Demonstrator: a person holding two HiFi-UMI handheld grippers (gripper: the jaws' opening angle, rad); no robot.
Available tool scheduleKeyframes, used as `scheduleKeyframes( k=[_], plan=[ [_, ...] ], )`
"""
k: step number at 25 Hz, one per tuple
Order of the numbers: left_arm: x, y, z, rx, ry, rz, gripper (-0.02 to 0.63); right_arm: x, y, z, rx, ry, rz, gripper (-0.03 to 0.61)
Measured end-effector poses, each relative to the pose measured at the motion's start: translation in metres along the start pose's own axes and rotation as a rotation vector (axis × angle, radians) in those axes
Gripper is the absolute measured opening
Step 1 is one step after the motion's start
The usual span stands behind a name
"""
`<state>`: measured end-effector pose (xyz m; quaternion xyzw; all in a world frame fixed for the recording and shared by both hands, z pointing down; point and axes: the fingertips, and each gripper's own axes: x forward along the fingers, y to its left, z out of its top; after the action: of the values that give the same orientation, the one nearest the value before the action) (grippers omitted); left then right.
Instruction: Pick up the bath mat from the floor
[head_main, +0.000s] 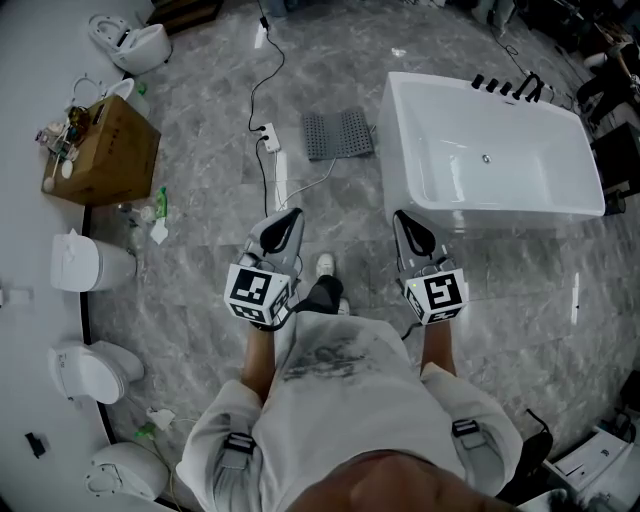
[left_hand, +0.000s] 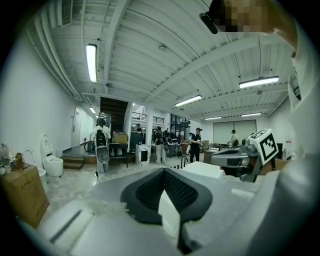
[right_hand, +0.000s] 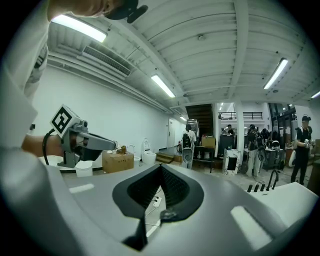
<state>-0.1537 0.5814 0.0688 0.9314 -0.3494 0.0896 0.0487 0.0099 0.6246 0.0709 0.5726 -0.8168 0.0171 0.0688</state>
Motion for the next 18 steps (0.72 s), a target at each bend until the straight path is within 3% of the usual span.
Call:
scheduleKeyframes(
  k=[18],
  plan=[
    [0.116,0.133,0.025,-0.018,0.003,-0.06,0.003,0.159,-0.061,0.017,-0.042,0.069,-0.062,0.002]
  ],
)
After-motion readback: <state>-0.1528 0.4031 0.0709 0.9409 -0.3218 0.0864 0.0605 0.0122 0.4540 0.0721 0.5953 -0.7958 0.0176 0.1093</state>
